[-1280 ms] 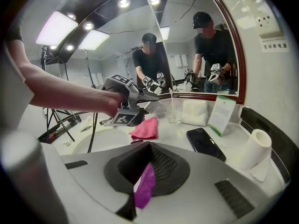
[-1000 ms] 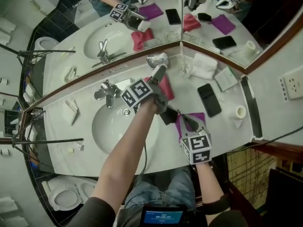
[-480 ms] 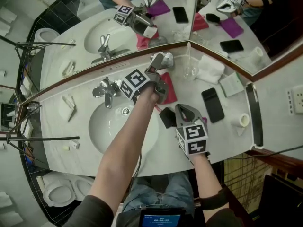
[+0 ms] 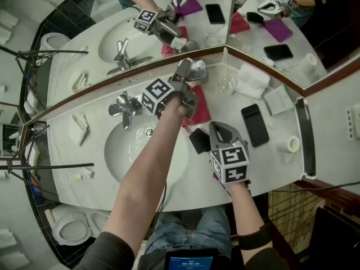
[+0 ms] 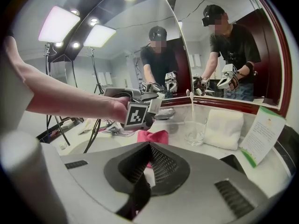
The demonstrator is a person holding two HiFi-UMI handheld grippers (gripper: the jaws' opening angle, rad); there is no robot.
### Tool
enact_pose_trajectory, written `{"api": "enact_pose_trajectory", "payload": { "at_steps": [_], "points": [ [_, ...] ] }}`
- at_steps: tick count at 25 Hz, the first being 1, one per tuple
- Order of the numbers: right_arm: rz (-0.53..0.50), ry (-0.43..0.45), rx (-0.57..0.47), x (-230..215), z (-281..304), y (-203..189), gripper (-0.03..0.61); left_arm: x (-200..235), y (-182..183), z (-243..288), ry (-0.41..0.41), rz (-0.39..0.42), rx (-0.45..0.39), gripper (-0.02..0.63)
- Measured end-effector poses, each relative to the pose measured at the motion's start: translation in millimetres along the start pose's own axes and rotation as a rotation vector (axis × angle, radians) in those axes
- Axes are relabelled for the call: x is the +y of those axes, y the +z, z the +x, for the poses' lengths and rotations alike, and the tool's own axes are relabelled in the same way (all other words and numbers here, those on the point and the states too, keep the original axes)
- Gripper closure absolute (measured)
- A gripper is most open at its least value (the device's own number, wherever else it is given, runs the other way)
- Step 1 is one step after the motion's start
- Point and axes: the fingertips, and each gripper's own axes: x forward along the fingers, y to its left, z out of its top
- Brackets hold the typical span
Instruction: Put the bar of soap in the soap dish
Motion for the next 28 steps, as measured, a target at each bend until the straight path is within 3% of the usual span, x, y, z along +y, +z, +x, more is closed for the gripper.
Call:
{"api": "enact_pose_trajectory", "payload": {
  "at_steps": [20, 24, 28],
  "points": [
    [0.018, -0.018, 0.006, -5, -7, -5, 0.563, -7, 2, 0, 0.016, 0.025, -0.009, 0.264],
    [0.013, -0.026, 0.015, -5, -12, -7, 0.563, -19, -1, -8, 0.012, 0.154, 0.035, 0.270],
    [0.007, -0.039, 0.021, -5, -22, -6, 0.563, -34, -12, -23, 0.019, 0.320, 0.109, 0.352]
  ]
}}
